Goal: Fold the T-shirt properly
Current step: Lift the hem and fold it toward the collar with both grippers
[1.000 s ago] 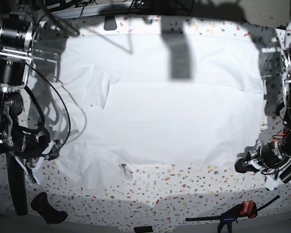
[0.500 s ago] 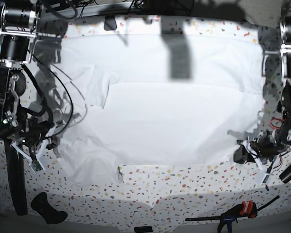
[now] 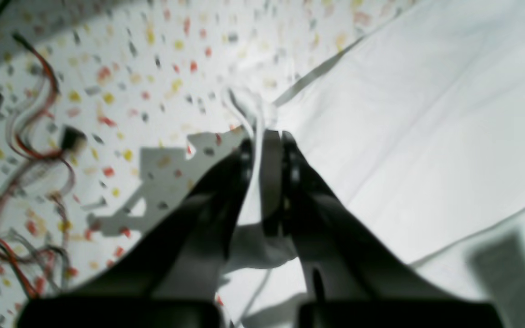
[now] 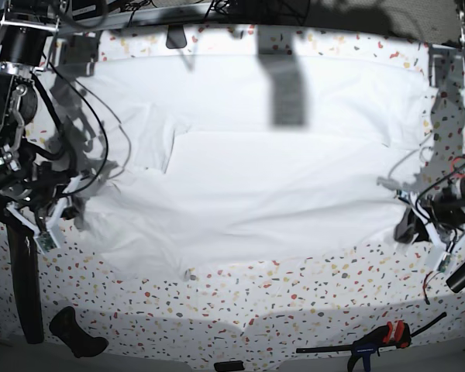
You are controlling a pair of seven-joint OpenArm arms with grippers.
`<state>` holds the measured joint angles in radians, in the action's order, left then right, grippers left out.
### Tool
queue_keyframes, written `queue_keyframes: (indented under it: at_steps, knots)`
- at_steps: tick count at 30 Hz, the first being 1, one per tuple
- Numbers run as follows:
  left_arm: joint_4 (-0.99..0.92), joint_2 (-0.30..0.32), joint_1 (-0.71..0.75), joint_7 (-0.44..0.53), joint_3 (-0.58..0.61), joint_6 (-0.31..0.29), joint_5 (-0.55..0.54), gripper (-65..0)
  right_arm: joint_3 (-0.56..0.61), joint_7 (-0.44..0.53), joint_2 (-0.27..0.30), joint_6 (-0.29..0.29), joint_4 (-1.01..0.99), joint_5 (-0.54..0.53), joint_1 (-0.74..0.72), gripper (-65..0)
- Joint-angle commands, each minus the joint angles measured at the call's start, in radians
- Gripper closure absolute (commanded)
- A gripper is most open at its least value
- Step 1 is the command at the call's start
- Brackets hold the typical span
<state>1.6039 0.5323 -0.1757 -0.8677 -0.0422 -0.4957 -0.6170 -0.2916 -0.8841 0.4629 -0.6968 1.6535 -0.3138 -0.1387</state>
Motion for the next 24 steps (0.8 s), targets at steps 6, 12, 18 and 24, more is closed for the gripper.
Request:
queue_keyframes:
  at_steps: [6,12,18,24]
  knots:
    - [0.017,0.020,-0.012,0.048,-0.010,0.007,0.049,0.0,-0.019,0.031,0.105,-0.001,0.020,-0.003,-0.021,0.0]
    - [0.017,0.020,-0.010,0.000,-0.010,0.006,0.050,0.0,-0.022,0.026,0.142,-0.001,0.020,-0.003,-0.021,0.0]
    - [0.017,0.020,-0.010,0.000,-0.010,0.007,0.081,0.0,-0.021,0.031,0.150,-0.001,0.020,0.001,0.012,0.0]
    - [0.014,0.020,-0.010,0.000,-0.010,0.008,0.194,0.0,-0.023,0.056,0.158,-0.001,0.020,0.048,0.043,0.0]
